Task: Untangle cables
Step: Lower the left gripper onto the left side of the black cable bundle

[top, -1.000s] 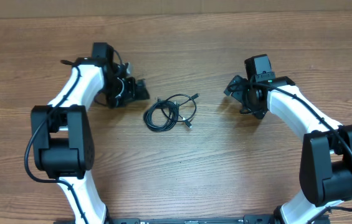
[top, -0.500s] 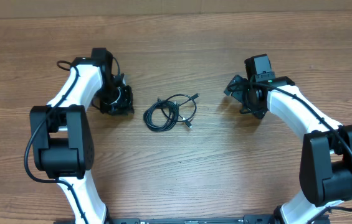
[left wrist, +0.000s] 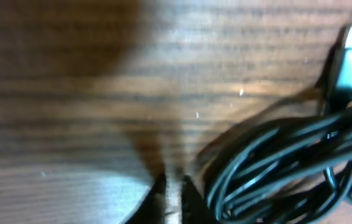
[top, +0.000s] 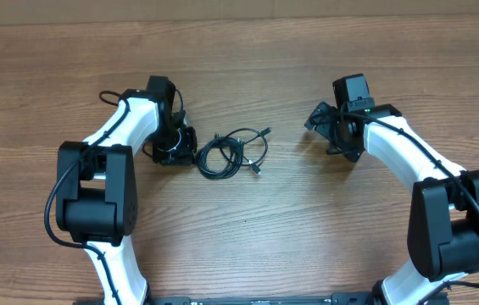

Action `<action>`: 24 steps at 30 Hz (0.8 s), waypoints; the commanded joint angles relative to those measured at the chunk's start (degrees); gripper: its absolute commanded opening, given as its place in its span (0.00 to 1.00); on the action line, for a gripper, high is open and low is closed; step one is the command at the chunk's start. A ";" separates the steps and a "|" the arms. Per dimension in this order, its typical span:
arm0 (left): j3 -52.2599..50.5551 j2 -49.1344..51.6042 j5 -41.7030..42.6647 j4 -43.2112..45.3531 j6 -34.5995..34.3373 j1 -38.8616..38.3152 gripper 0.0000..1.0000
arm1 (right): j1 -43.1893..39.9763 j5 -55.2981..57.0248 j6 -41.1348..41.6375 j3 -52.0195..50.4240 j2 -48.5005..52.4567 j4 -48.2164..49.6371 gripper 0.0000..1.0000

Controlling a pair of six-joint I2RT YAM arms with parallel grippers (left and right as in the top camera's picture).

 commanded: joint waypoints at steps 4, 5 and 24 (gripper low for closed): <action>-1.33 0.59 -1.05 1.46 -1.31 -0.42 0.04 | -0.07 0.52 -0.15 0.37 -0.15 0.17 1.00; -1.33 0.59 -1.01 1.53 -1.33 -0.42 0.05 | -0.07 0.50 -0.15 0.37 -0.15 0.17 1.00; -0.63 0.59 12.76 2.25 -1.70 2.62 0.17 | -0.07 0.50 0.04 0.37 -0.15 0.24 1.00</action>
